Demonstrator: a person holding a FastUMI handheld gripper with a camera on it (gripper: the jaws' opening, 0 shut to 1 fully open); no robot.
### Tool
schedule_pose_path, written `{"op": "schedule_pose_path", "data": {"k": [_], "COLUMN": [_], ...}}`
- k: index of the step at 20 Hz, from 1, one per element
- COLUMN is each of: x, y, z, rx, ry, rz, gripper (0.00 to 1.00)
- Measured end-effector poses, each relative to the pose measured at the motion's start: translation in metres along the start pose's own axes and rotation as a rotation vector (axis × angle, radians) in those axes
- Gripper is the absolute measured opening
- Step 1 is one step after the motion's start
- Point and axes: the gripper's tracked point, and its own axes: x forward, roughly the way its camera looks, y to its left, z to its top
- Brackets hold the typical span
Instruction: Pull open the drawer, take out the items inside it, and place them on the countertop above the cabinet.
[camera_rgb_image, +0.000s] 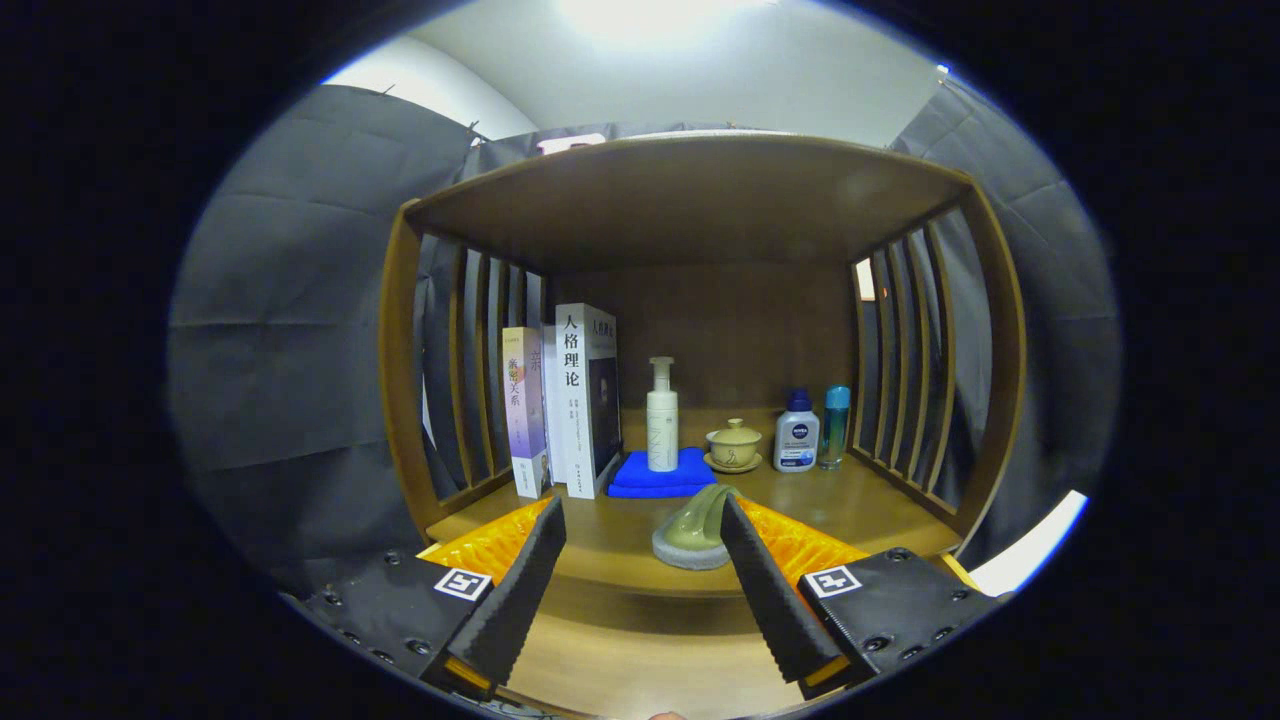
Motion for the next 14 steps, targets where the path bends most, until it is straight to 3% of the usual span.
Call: {"op": "schedule_pose_path", "data": {"k": [14], "x": [-0.091], "y": [0.001], "z": [-0.052], "rx": [-0.1], "ry": [-0.108], "rz": [-0.061], "gripper": [0.99]}}
